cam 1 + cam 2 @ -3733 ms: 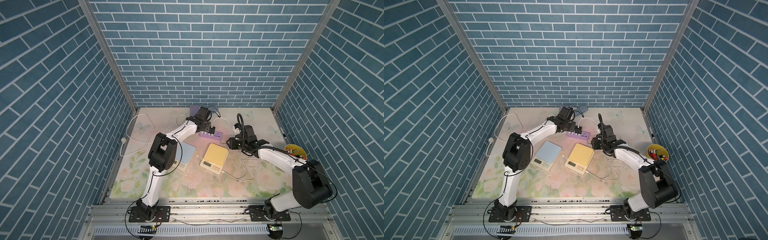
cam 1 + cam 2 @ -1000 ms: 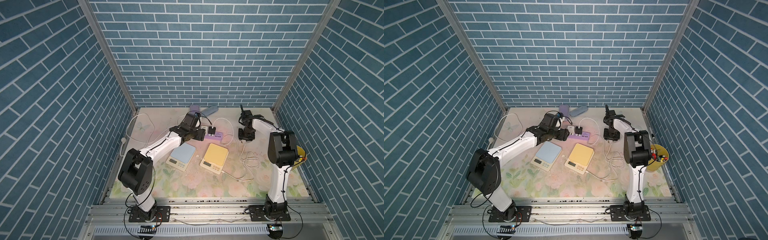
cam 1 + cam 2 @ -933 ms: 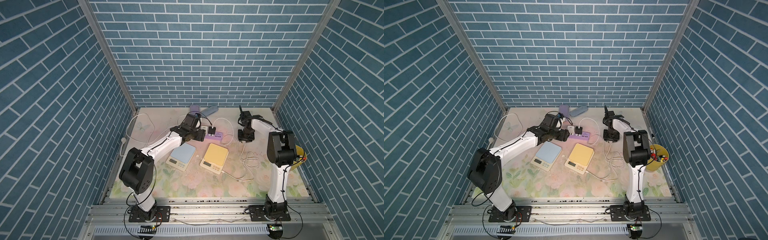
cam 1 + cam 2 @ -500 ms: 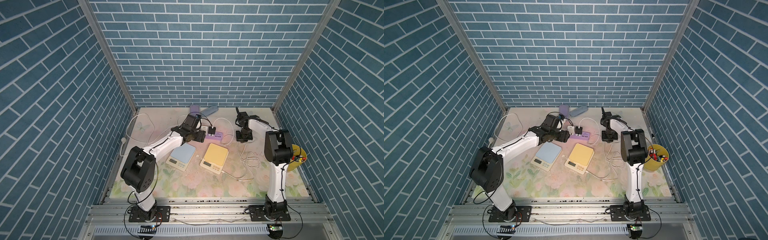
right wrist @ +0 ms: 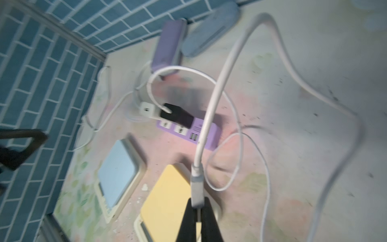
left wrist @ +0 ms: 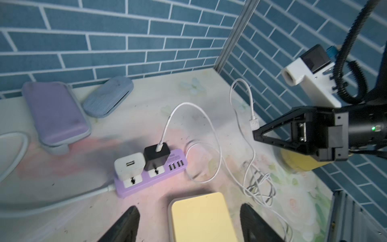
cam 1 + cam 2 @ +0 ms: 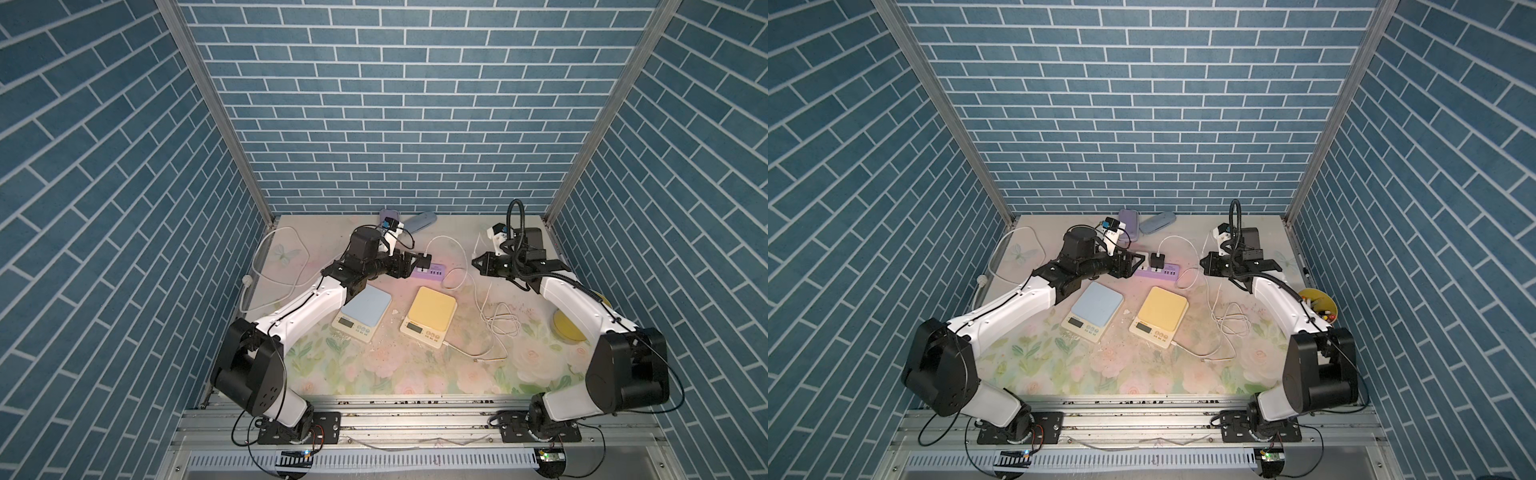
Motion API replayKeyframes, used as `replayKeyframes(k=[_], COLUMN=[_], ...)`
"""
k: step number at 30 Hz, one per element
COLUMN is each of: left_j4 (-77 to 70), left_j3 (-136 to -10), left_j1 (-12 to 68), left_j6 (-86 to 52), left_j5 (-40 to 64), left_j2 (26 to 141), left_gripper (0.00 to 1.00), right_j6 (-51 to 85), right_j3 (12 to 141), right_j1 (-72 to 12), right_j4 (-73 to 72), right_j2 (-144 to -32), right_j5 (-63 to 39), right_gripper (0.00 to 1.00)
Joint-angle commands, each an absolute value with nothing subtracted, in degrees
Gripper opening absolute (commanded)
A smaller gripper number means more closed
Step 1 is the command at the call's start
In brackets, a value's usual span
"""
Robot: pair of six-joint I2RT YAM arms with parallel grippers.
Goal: Charge the electronic scale
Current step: Pick up the charging cable from the center of the board.
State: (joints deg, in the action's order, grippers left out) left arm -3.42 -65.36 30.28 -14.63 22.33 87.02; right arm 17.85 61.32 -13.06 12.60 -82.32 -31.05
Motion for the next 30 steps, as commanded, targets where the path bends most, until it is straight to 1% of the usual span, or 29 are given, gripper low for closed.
replayKeyframes(k=[1, 4, 7, 16, 24, 30], left_j4=[-10.68, -12.31, -14.88, -29.01, -34.80, -38.73], left_j3=[-64.62, -65.69, -65.93, -60.08, -59.41, -59.75], left_j1=[30.06, 29.55, 29.47, 27.47, 27.35, 27.47], left_j6=[-16.85, -18.79, -21.68, -32.74, -36.71, -39.81], left_j5=[28.39, 36.02, 40.98, 47.20, 52.99, 56.04], left_j2=[86.20, 87.33, 88.78, 89.46, 90.98, 92.59], left_gripper=[0.80, 0.80, 0.77, 0.70, 0.65, 0.56], right_j6=[16.79, 12.93, 11.46, 15.83, 18.02, 18.17], right_j3=[58.19, 57.81, 58.35, 58.68, 57.59, 57.83], right_j1=[-15.73, -19.41, -22.60, -23.91, -24.43, -24.79], right_j4=[3.09, 1.88, 0.17, -7.60, -10.99, -10.93], right_j2=[-80.20, -78.72, -78.31, -79.10, -78.84, -78.95], right_j5=[-44.05, -47.91, -49.93, -55.03, -56.76, -57.04], right_gripper=[0.00, 0.00, 0.00, 0.00, 0.00, 0.00])
